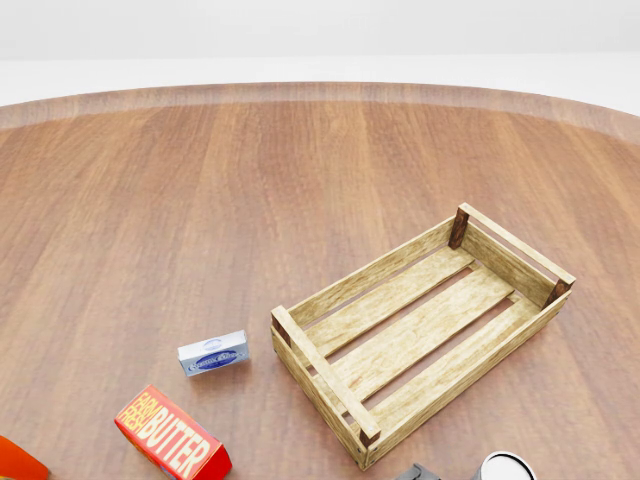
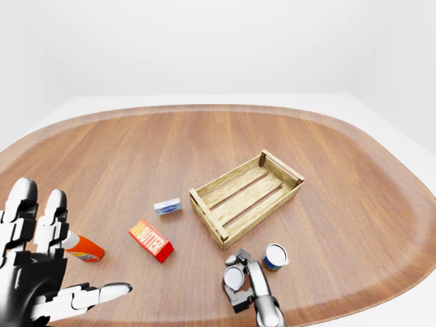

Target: Pick up the tomato sauce, and put it in the wooden tray.

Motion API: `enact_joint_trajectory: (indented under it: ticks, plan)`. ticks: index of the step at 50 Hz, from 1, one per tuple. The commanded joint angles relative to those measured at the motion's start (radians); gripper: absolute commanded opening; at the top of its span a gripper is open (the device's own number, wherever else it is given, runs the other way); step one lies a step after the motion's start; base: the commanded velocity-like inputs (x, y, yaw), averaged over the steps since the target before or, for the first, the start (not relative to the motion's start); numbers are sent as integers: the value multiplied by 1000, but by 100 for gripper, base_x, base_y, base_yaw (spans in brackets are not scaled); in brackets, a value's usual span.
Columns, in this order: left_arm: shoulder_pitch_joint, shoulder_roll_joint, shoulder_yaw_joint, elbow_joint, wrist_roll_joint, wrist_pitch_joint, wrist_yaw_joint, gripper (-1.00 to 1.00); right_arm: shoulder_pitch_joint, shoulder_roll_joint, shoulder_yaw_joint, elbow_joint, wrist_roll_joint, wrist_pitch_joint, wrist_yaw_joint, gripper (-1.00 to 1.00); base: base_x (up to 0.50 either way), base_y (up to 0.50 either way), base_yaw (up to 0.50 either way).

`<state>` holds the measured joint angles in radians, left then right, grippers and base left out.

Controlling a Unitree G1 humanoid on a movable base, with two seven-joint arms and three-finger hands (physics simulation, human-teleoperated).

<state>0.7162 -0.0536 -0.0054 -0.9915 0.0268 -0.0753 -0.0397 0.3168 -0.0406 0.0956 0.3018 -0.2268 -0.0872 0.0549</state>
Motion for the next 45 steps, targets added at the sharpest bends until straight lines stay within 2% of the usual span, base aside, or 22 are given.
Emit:
enact_joint_trajectory:
  ticks: [1,5,12,22,39,45]
  plan:
    - [3,-4,3,-1,-2,-3,-4,100,19,-3,3,-36,3,0,16,-100,0,0,0]
    - [2,-5,4,-1,-2,-2,-5,100,50,-8,6,-98,31,0,43,-100,0,0,0]
    - [0,-3,-1,-2,3,1,-3,100,183,-34,24,-326,130,0,123,-100,0,0,0]
    - [-1,2,-5,1,4,1,4,100,342,-80,32,-559,244,0,186,-100,0,0,0]
    - [-16,1,4,13,-1,11,2,100,405,-68,-1,-667,308,0,253,-100,0,0,0]
    - [-29,-2,5,18,4,22,0,100,413,-60,-10,-709,325,0,266,-100,0,0,0]
